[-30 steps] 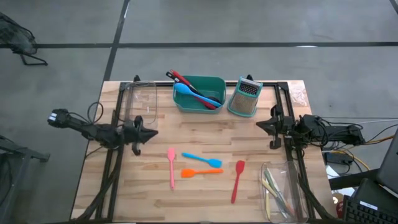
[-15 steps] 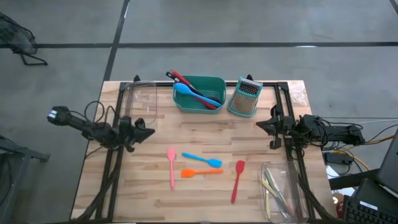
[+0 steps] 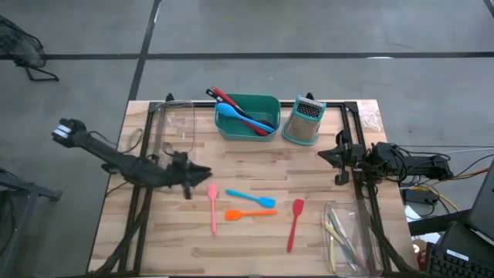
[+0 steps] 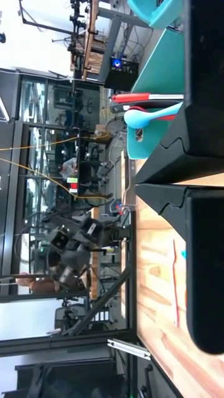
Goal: Pick & Place Kitchen Items
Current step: Put the pink spatula into the left transparent bin
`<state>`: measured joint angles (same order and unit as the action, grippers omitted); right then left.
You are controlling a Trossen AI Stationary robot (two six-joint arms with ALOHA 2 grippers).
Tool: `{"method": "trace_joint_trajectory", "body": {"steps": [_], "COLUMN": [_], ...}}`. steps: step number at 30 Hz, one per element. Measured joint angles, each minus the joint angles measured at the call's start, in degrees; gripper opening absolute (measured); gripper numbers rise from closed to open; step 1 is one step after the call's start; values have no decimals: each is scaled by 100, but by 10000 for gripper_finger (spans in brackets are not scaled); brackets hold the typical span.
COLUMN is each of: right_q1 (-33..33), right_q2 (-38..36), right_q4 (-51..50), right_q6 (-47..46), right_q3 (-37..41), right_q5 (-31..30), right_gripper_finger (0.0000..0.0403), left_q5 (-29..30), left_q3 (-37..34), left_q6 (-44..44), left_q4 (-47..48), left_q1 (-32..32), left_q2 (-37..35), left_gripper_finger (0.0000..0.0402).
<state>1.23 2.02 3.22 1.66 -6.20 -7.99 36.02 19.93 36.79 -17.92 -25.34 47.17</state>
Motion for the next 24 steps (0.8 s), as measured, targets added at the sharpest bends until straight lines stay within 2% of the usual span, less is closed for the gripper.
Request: {"method": "trace_joint_trajectory", "body": {"steps": [3, 6, 10, 12, 16, 24], "right_q1": [0, 0, -2, -2, -2, -2], "right_q2": [0, 0, -2, -2, -2, -2], "right_q4": [2, 2, 0, -1, 0, -1], "right_q6": [-8, -5, -1, -9, -9, 0], "right_q3": [0, 0, 0, 0, 0, 0], "right_q5": [0, -2, -9, -9, -7, -7], "right_gripper_finger": [8, 8, 8, 8, 8, 8], "left_q5": [284, 529, 540, 453, -134, -184], "left_q3": [880, 1721, 2638, 2881, 3131, 3124], "left_q6": [625, 1810, 3127, 3510, 3582, 4281], "left_q4": [1600, 3585, 5629, 5911, 5846, 5876], "left_q1": [0, -2, -41, -113, -136, -127], "left_q2": [709, 1412, 2347, 2760, 3457, 4087], "left_gripper_finger": [138, 169, 202, 215, 230, 232]}}
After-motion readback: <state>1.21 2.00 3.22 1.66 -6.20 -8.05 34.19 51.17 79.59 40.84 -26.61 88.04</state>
